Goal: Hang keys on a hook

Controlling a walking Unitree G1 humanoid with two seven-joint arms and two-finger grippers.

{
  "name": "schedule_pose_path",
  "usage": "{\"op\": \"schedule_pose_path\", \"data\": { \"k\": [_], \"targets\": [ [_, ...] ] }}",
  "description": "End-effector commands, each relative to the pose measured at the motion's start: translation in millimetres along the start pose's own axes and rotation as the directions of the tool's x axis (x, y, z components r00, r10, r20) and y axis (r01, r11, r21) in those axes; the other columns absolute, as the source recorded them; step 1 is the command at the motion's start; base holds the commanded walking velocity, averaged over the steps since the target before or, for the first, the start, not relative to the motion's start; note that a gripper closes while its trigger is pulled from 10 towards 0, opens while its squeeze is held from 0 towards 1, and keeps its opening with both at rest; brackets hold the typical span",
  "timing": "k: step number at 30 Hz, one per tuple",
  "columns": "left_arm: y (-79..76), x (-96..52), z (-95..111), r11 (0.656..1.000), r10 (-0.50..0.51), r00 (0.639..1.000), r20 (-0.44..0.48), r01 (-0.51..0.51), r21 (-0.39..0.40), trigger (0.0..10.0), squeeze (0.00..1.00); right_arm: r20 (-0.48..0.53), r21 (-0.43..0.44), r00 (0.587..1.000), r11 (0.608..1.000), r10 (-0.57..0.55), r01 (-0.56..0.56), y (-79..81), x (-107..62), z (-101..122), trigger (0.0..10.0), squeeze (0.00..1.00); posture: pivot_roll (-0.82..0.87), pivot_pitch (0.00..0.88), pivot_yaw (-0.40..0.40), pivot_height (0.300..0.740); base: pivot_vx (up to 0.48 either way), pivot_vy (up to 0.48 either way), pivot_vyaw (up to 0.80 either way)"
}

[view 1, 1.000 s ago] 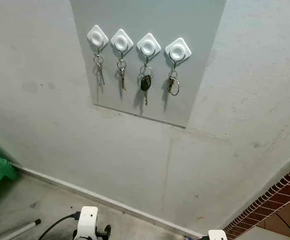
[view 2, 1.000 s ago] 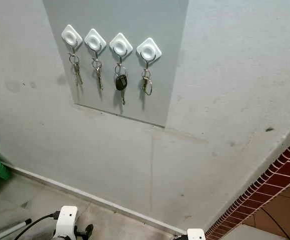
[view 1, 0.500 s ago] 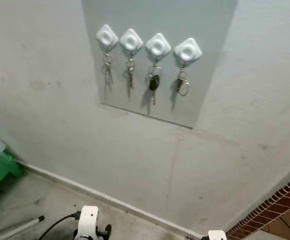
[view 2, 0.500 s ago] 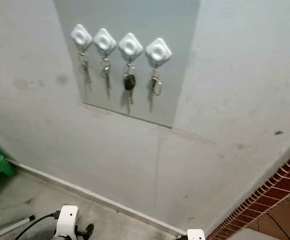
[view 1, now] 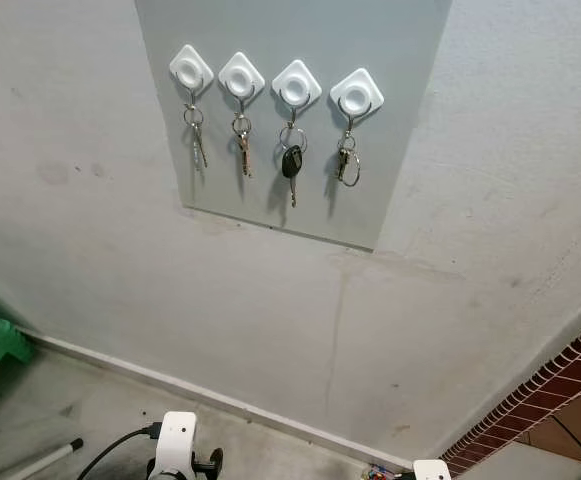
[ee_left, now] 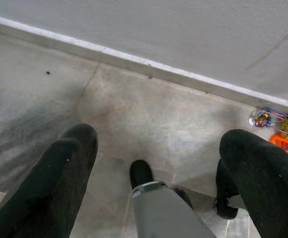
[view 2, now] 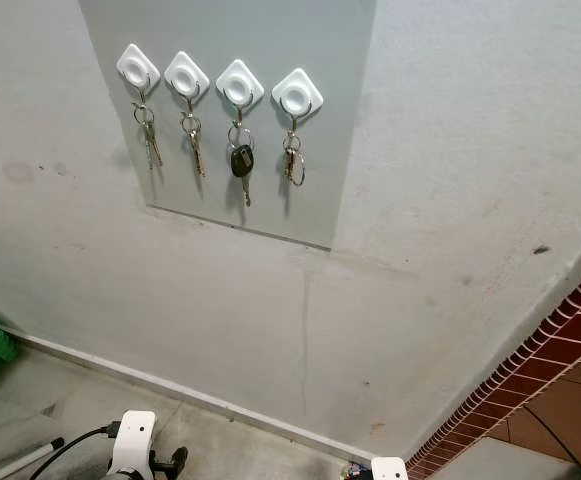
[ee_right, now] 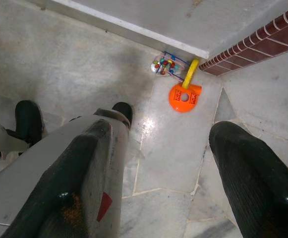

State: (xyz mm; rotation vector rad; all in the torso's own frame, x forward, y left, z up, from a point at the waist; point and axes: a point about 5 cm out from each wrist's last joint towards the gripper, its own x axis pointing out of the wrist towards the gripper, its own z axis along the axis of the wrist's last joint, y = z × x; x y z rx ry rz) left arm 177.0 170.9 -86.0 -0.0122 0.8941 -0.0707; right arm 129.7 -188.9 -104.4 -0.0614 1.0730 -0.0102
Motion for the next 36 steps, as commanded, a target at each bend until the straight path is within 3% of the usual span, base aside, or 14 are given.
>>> {"op": "schedule_pose_path", "data": {
  "k": [1, 36],
  "targets": [
    [2.6, -0.1, 1.5, 1.000, -0.006, 1.000, 0.000, 0.006, 0.023, 10.0, 0.00, -0.014, -0.001, 1.000, 1.000, -0.001, 0.001, 0.5, -0.3, -2.6, 10.0, 0.00, -0.02, 0.032, 0.002, 0.740, 0.000, 0.000, 0.00],
    [2.5, -0.9, -1.5, 1.000, -0.011, 1.000, -0.005, 0.011, 0.023, 10.0, 0.00, -0.041, -0.031, 0.999, 1.000, 0.004, -0.005, 2.1, -0.9, -7.7, 10.0, 0.00, -0.02, 0.039, 0.006, 0.740, 0.000, 0.000, 0.00]
  ]
}}
